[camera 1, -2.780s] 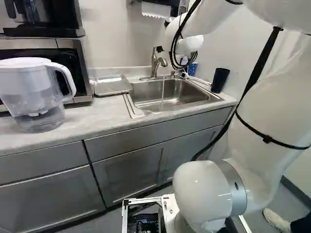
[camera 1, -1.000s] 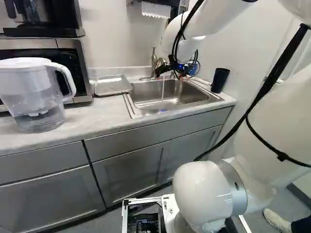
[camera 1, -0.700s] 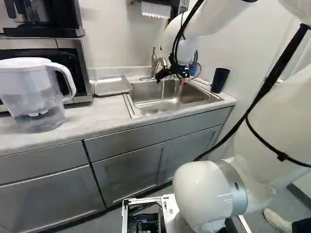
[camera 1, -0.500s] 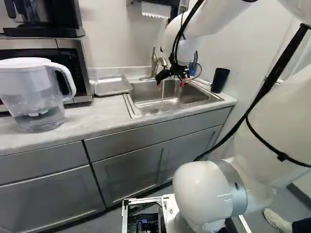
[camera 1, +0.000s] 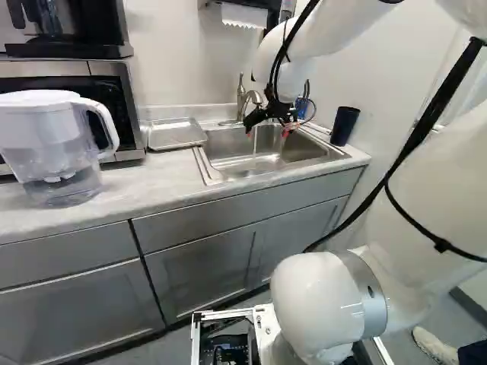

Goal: Rinse the cup and place it in the tray

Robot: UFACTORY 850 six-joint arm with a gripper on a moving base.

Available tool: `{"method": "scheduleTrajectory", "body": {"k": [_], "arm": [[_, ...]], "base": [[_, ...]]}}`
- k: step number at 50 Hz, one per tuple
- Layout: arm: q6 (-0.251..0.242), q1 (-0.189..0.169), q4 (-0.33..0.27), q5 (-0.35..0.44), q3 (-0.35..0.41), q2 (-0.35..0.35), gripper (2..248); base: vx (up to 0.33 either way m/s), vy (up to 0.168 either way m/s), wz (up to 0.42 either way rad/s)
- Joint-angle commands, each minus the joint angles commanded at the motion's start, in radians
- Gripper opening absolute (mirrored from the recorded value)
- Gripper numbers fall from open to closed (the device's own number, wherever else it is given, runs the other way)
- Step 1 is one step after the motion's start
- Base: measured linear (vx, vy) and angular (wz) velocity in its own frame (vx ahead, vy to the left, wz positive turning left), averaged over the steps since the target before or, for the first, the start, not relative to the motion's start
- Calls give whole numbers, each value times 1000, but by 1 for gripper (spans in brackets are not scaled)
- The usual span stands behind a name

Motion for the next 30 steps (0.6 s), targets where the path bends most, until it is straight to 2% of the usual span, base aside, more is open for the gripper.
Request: {"method": "scheduleTrajectory", "body": {"k": [13,30], "arm": [[0,0,20,12,0,0,247],[0,0,77,41,4,5,247]], "base": [[0,0,0],[0,0,0]]}}
